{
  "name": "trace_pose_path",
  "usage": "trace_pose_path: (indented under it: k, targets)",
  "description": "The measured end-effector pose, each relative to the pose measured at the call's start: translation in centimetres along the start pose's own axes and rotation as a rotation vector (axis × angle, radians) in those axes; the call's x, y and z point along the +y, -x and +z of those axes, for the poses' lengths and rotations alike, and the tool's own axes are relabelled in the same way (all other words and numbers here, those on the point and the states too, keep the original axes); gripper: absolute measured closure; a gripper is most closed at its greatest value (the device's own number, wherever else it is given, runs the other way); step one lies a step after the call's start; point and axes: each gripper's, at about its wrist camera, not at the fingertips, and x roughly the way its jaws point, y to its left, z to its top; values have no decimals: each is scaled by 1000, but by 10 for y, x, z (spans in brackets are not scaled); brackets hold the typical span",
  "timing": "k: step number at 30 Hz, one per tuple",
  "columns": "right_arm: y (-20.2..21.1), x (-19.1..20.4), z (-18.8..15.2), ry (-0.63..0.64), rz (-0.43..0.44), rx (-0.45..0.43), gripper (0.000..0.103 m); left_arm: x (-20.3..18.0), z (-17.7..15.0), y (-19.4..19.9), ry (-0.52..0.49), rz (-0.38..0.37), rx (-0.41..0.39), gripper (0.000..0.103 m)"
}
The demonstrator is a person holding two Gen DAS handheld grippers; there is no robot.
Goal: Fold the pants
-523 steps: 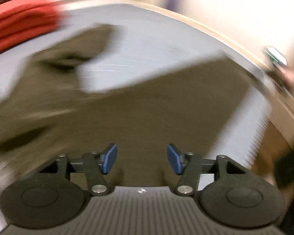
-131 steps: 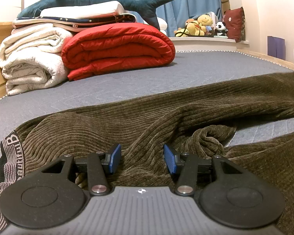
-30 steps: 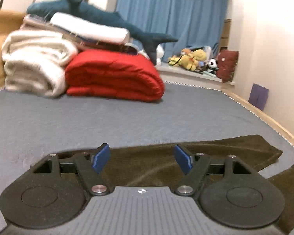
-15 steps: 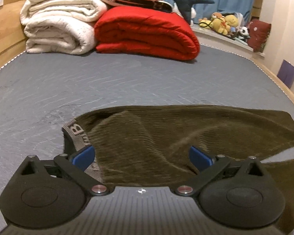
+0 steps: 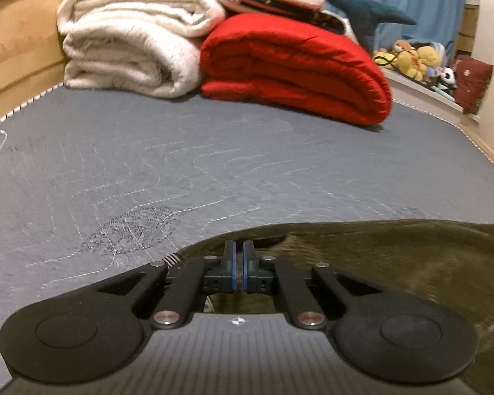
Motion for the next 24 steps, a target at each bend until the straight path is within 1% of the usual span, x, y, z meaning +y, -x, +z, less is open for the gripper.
trace_pose_path:
  k: [2,4,5,6,7,8,9,11,12,14,16,19,20,21,23,24]
  targets:
    - [-3,0,-1,11,25,8,71,7,1,-21,-3,15,-5,98]
    - [-3,1,-2,38,36,9,71,12,3,-41,-2,22,4,94]
    - [-3,1,-3,46,30,7,69,15,5,-50,4,24,10,87]
    - [-3,1,-4,51,25,10,68,18,7,-58,14,30,14,73]
    - [-4,1,-4,52,25,16,68,20,9,-66,19,33,16,64]
    - [-6,0,-5,46,30,24,68,20,9,-71,16,35,19,45]
    - [-7,0,-5,38,34,31,67,20,10,-78,9,44,24,30]
    - [-10,-3,-4,16,46,48,67,20,9,-91,0,62,41,24]
    - [-11,-5,-4,6,48,55,66,20,8,-96,2,49,49,24]
    - [-14,-7,-5,-12,53,69,65,17,6,-103,4,-1,63,24]
    - [-16,-7,-5,-20,58,78,63,9,4,-107,-30,-33,67,24]
    - [-19,-3,-6,-10,51,86,63,-3,1,-109,-106,-4,71,26]
    - [-20,-1,-7,-7,52,89,63,-6,2,-110,-123,13,83,37]
    - [-20,1,-7,-4,50,89,63,-7,2,-111,-134,25,91,53]
    - [-20,5,-8,4,49,85,63,-8,1,-109,-147,18,90,78]
    - [-19,7,-8,9,46,83,63,-11,1,-106,-163,15,77,85]
